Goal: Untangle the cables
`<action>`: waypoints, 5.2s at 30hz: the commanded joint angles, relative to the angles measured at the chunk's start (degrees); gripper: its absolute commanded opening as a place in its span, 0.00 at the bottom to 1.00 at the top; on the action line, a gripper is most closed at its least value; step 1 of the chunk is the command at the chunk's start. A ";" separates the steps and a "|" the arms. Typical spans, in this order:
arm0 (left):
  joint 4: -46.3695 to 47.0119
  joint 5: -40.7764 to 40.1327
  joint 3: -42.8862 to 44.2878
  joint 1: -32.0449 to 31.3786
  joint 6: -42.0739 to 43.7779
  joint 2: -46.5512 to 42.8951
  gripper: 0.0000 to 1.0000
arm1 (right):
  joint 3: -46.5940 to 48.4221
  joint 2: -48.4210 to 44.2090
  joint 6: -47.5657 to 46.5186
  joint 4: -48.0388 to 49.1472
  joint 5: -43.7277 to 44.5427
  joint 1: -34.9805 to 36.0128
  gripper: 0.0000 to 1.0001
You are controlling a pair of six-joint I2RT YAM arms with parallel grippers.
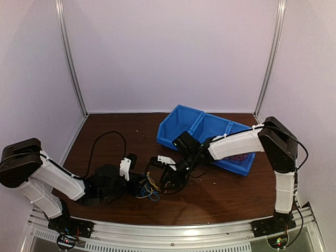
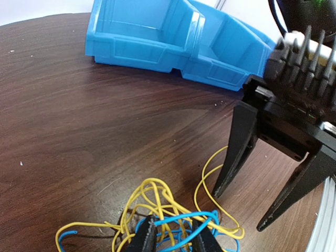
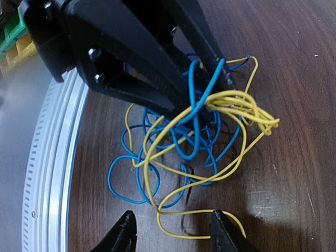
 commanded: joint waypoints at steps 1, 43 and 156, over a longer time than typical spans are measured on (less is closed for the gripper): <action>2.56 0.74 0.10 -0.12 -0.45 0.00 0.24 | 3.55 2.11 1.85 1.30 -2.32 0.57 0.44; 2.38 -0.35 0.53 -0.17 -0.47 1.40 0.25 | 12.53 -4.96 -4.51 -13.50 -6.18 2.09 0.00; -31.83 -8.55 4.11 6.20 -0.34 -18.45 0.55 | 53.82 -15.88 6.77 -6.46 -5.93 -41.53 0.00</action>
